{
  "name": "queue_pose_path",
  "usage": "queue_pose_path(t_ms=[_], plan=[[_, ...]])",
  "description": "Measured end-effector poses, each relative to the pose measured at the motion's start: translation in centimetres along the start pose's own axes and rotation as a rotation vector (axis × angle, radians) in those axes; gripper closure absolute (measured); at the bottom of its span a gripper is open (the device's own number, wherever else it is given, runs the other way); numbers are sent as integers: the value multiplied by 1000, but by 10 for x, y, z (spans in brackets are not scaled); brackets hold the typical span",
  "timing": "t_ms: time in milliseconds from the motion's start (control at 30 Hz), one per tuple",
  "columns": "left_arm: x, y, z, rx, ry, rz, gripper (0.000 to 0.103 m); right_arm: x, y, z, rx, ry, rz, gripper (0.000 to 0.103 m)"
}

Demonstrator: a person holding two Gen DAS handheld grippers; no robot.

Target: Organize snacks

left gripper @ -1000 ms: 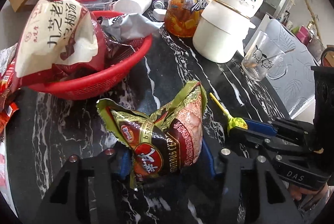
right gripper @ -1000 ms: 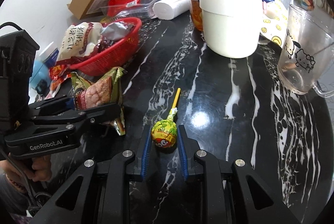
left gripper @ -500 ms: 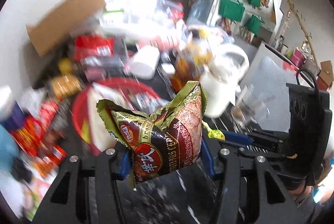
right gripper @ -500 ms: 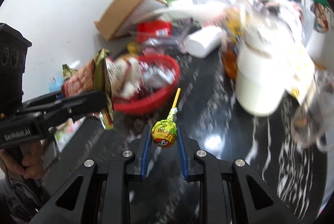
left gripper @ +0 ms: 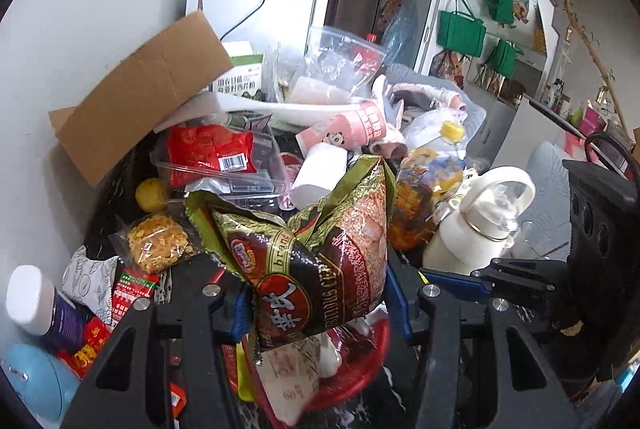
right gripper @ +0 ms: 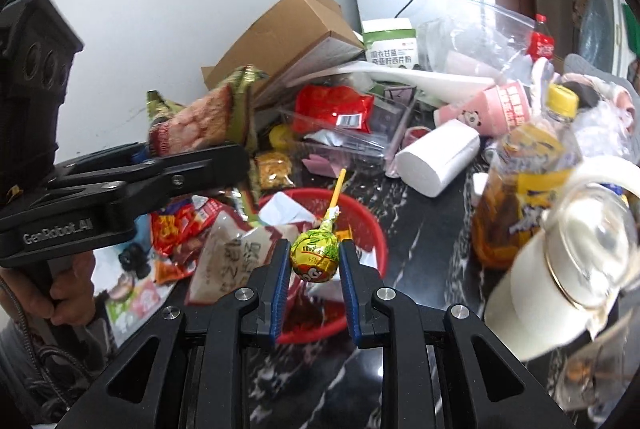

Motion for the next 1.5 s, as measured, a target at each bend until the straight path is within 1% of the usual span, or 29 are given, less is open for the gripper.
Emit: queue_pose_path(t_ms=[233,400,467,533,567,633,667,700,733,900,1200,1267,1333,1400,1467,1500], plan=[[44,13,17,-26,-18,102,51,35,8,-7,-3,-5,55,79],[58,21,21,-21,-40,139,50,51,14,-8,1,-23,83,77],[61,23,21,-13,-40,154,48,53,15,-8,-1,-25,87,77],[63,26,23,-6,-58,172,47,54,16,-8,1,-31,96,76],[64,26,23,-3,-66,175,45,54,16,-8,3,-28,98,75],[62,25,24,7,-88,168,37,52,16,-11,8,-16,97,66],[61,23,24,11,-100,160,24,49,16,-11,9,-11,95,65],[58,21,24,19,-117,144,16,47,16,-12,12,-7,93,65],[55,19,25,24,-127,134,13,44,16,-13,13,-4,92,65],[36,13,19,31,-134,96,13,27,13,-14,15,18,86,65],[-28,3,0,43,-169,14,13,-31,-7,-1,-9,76,3,64],[-46,4,-5,50,-181,-8,13,-47,-12,4,-14,91,-22,61],[-66,5,-11,61,-200,-33,13,-62,-15,9,-21,111,-47,55],[-81,6,-16,70,-207,-53,13,-78,-17,16,-32,135,-70,54],[-99,9,-22,79,-218,-76,13,-95,-18,23,-39,150,-91,50],[-108,10,-25,82,-225,-89,13,-103,-18,26,-42,158,-101,45]])
Point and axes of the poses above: each gripper's, at about its wrist camera, not at the fingertips, and x roughly the way its jaws point, z to its left, y to its underside, the point moved 9 cm from there along x, roughly the way its jaws point, and after that the axes turned 5 degrees about -x, right-handed, at the moved point
